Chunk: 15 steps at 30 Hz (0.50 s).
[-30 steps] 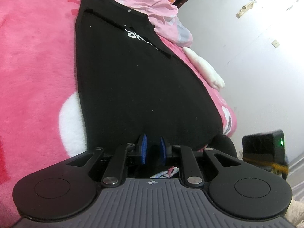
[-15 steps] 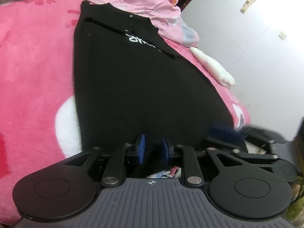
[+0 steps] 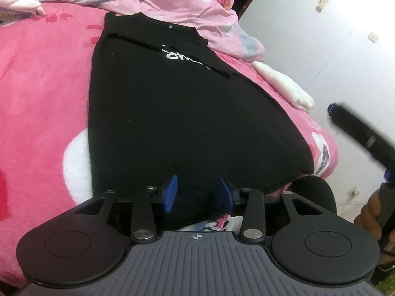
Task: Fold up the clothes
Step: 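Open the left gripper on the hem and lift both grippers off the black shirt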
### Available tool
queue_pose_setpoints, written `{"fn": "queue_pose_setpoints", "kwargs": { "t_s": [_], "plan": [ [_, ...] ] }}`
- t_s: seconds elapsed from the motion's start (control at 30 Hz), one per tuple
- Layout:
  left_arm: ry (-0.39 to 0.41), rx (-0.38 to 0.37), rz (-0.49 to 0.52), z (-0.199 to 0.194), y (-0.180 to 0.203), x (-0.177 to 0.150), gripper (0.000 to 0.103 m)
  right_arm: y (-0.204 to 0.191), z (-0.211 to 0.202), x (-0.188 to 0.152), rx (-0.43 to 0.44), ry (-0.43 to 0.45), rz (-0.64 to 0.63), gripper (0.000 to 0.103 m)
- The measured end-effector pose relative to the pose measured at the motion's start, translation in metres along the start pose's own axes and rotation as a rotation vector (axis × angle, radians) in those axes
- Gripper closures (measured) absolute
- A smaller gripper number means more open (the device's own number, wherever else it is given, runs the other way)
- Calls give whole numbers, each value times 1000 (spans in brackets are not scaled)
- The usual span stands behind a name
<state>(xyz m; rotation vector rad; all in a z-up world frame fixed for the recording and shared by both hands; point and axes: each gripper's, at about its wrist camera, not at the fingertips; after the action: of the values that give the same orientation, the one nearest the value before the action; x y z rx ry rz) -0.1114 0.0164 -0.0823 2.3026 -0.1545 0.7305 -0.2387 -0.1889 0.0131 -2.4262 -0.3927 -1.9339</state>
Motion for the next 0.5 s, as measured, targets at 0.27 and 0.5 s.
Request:
{"fn": "queue_pose_setpoints", "kwargs": {
  "t_s": [0.27, 0.5],
  "plan": [
    [-18, 63, 35, 0, 19, -2, 40, 23, -4, 0, 60, 22, 152, 22],
    [-24, 133, 69, 4, 37, -7, 17, 19, 4, -12, 26, -151, 83, 26]
  ]
}}
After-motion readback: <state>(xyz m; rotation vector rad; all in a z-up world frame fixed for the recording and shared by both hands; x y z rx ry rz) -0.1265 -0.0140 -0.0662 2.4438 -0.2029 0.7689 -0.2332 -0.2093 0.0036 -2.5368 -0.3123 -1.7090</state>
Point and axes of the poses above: each gripper's, at about its wrist camera, not at the fingertips, and z roughly the way its jaws point, y to its right, x to its top, and after that the axes turned 12 degrees about -z, right-handed
